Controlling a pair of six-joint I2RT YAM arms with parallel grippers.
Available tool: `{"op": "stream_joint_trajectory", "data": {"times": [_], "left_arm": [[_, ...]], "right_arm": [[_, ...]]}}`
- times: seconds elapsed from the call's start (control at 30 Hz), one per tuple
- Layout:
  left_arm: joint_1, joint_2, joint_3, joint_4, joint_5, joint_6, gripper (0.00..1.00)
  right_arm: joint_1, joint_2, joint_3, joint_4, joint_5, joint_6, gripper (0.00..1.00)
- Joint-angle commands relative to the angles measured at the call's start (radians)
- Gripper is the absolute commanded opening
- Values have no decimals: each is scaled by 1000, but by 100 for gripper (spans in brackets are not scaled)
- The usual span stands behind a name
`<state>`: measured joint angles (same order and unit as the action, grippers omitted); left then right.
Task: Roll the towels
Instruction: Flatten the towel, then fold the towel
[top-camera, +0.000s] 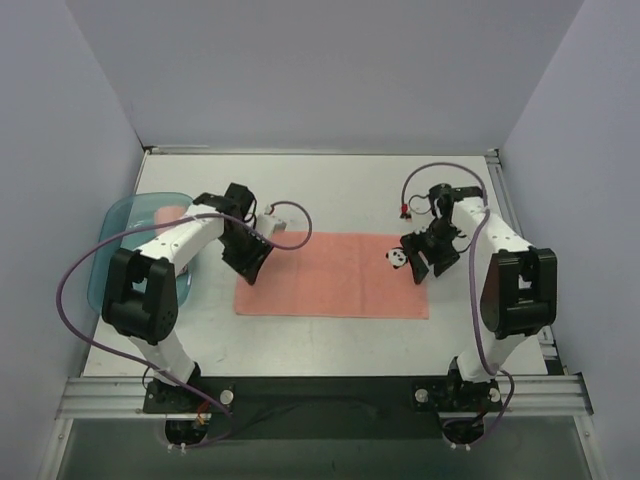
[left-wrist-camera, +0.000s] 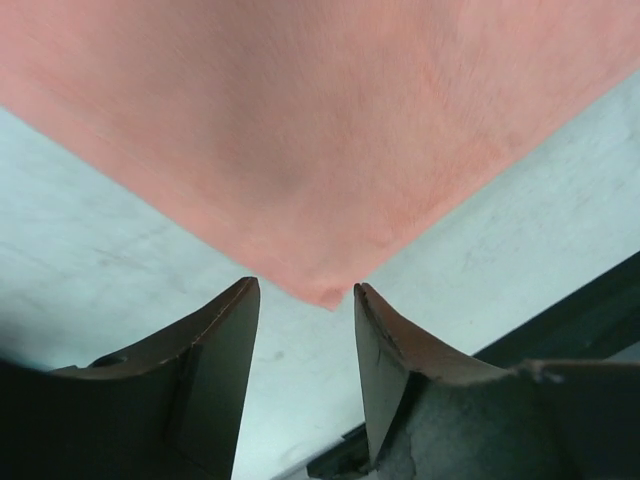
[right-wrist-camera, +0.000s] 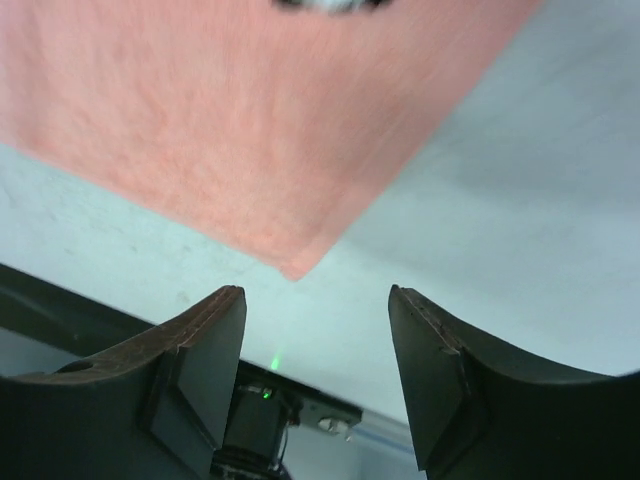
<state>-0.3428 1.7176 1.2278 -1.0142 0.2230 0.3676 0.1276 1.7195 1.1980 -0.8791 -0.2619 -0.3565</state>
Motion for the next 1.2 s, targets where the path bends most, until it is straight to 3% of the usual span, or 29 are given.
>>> {"op": "stream_joint_trajectory", "data": {"times": [0.0,0.03,0.13,0.3,0.47,0.67,1.17], "left_arm": [[27,-30,169,-18,68,16,54],[46,-20,192,-11,73,17,54],[83,51,294,29,90,-4,54],[157,212,452,72,104,-53,54],[171,335,576,77,55,-78,50],[174,414,619,83,23,-90,49],[168,513,625,121,-48,-65,38]], "right_arm": [[-58,-43,139,-64,-77,-29,60],[-71,-29,206,-66,-85,-30,61],[-117,63,303,-64,-97,-19,77],[-160,235,501,-64,-92,11,81],[-168,388,633,-66,-100,43,71],[-158,501,698,-58,-115,74,61],[-134,591,718,-20,-85,97,51]]}}
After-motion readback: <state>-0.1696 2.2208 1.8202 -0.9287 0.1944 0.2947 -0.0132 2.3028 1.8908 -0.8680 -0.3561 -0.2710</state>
